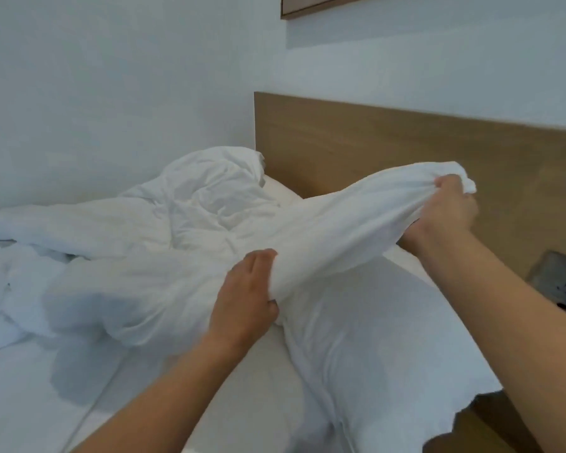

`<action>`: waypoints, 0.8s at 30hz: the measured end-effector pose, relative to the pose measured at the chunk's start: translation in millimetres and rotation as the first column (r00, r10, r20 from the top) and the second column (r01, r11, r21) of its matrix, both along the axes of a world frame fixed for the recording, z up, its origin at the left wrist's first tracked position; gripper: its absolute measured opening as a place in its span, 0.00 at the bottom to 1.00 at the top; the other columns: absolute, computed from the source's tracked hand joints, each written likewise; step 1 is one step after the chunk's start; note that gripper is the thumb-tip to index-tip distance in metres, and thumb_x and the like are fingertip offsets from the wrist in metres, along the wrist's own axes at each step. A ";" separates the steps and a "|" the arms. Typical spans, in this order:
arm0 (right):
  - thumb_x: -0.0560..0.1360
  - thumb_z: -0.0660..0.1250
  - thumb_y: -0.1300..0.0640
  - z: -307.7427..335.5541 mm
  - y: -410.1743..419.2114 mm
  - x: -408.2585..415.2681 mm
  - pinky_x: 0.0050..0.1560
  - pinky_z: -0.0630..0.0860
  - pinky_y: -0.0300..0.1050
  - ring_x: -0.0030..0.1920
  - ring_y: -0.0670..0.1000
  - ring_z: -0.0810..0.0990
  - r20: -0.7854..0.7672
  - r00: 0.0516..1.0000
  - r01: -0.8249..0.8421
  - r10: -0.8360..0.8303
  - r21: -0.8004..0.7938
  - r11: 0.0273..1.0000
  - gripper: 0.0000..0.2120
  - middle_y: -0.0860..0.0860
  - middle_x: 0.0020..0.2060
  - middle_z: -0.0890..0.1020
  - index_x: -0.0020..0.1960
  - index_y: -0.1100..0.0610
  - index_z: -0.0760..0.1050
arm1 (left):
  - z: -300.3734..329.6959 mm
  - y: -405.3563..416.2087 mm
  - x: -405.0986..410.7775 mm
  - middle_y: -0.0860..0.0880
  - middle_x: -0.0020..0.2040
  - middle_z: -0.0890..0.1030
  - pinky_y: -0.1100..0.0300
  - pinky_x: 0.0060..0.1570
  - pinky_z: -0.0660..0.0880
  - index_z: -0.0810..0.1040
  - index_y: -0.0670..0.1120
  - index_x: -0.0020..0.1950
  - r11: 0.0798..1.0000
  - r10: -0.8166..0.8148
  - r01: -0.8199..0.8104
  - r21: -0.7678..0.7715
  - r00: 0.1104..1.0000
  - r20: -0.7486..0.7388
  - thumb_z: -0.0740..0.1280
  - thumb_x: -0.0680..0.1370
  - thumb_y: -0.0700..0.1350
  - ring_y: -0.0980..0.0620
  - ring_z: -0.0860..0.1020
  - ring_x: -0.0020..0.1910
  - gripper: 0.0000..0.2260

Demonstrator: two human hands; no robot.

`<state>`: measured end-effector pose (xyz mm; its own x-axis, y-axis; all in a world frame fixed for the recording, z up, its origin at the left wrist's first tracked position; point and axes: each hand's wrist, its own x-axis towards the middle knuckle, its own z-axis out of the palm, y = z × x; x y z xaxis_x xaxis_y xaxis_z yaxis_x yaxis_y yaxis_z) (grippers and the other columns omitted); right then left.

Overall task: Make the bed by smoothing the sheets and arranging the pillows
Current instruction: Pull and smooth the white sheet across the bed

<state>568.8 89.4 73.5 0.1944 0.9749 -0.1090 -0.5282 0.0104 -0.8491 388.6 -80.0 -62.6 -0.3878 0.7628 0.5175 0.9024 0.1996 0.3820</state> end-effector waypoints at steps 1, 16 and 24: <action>0.77 0.62 0.55 2.6 11.2 15.0 0.50 0.79 0.43 0.54 0.52 0.81 0.044 0.996 0.079 -0.079 -0.002 0.997 0.18 0.50 0.56 0.81 0.66 0.55 0.73 | 12.6 15.9 13.3 0.49 0.64 0.74 0.52 0.54 0.72 0.69 0.49 0.68 0.996 -0.086 0.086 0.020 0.996 -0.023 0.67 0.66 0.38 0.45 0.73 0.58 0.30; 0.63 0.66 0.55 -192.5 -156.7 -113.4 0.61 0.69 0.56 0.60 0.63 0.74 0.957 -0.198 -0.800 -0.211 -0.034 0.598 0.24 0.58 0.61 0.73 0.59 0.57 0.75 | -100.5 -89.2 -98.3 0.47 0.76 0.56 0.38 0.72 0.49 0.59 0.57 0.74 0.845 0.410 -0.345 -0.408 0.908 0.082 0.63 0.72 0.54 0.43 0.55 0.74 0.31; 0.75 0.66 0.55 -188.1 -209.8 -166.8 0.35 0.67 0.41 0.33 0.50 0.69 0.482 -0.029 -0.597 0.876 -0.711 0.371 0.08 0.51 0.35 0.71 0.41 0.55 0.70 | -102.8 -121.6 -163.0 0.44 0.63 0.74 0.50 0.52 0.72 0.64 0.47 0.70 0.887 0.299 -0.377 -0.268 0.025 0.954 0.71 0.73 0.52 0.41 0.77 0.56 0.29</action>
